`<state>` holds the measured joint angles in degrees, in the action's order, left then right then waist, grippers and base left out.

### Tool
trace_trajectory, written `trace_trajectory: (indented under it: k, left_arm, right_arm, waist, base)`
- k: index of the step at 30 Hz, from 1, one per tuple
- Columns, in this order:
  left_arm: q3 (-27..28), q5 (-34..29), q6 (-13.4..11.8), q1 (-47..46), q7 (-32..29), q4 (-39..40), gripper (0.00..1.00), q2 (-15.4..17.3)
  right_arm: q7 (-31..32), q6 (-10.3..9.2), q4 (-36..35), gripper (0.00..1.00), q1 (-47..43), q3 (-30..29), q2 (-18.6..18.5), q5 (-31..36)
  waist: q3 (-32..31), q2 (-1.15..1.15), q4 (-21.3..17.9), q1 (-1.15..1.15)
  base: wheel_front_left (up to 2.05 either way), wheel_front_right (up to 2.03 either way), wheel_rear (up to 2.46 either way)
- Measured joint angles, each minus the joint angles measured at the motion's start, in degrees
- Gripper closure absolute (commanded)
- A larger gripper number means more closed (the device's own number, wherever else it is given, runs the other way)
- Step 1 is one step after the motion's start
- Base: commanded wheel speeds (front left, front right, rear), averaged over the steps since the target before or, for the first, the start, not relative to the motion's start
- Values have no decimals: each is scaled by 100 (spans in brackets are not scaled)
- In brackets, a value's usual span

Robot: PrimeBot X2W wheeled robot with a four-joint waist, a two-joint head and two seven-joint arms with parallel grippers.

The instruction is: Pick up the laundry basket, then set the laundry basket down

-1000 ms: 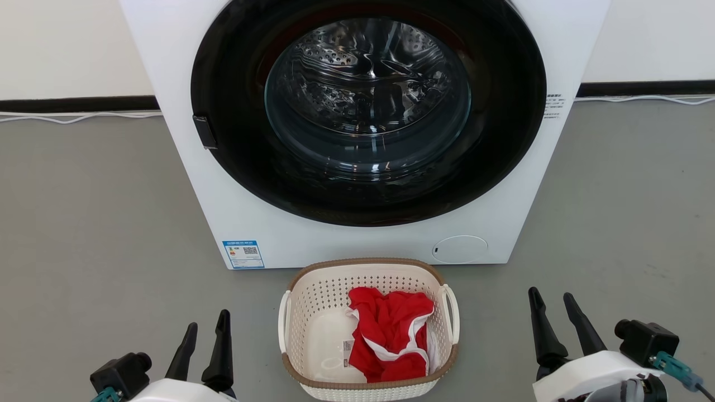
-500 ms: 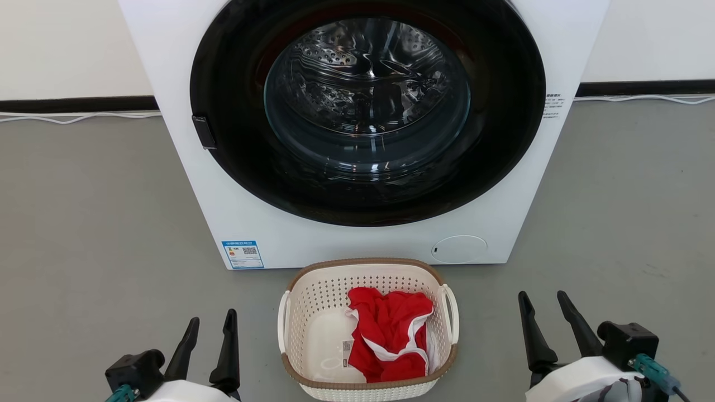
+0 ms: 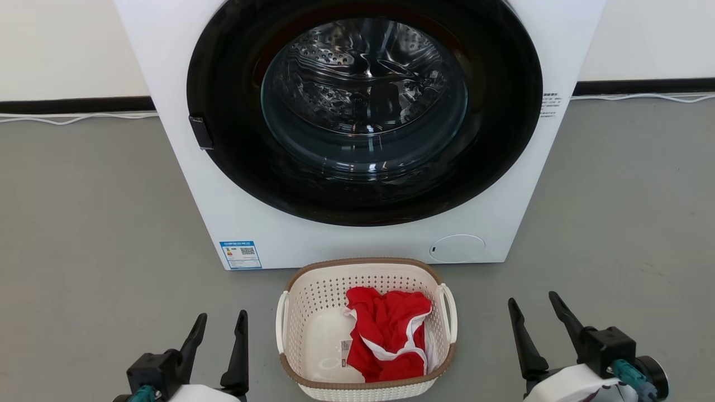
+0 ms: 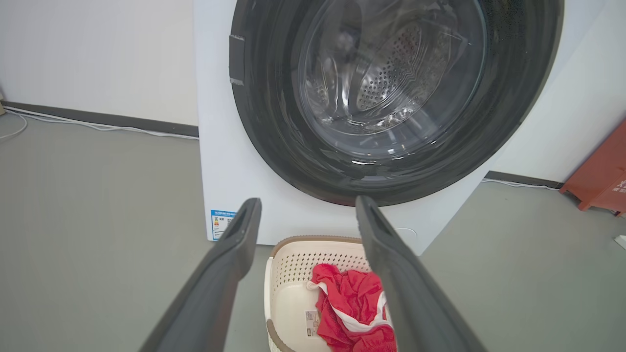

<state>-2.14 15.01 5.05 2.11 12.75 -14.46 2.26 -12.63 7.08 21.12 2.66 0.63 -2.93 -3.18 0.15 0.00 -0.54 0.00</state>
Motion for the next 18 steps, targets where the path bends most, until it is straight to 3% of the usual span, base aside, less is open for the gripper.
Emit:
trace_trajectory:
  k: [9,18]
  left_arm:
    - [-64,-552,-1,102,163,0,0,11]
    - [-74,-555,-1,102,163,-31,0,12]
  right_arm:
    - [-157,4,54,0,1,-2,2,634]
    - [-157,4,63,0,2,-73,3,620]
  waist:
    - [14,0,-25,0]
    - [41,0,-39,0]
  base:
    - [0,0,0]
    - [0,0,0]
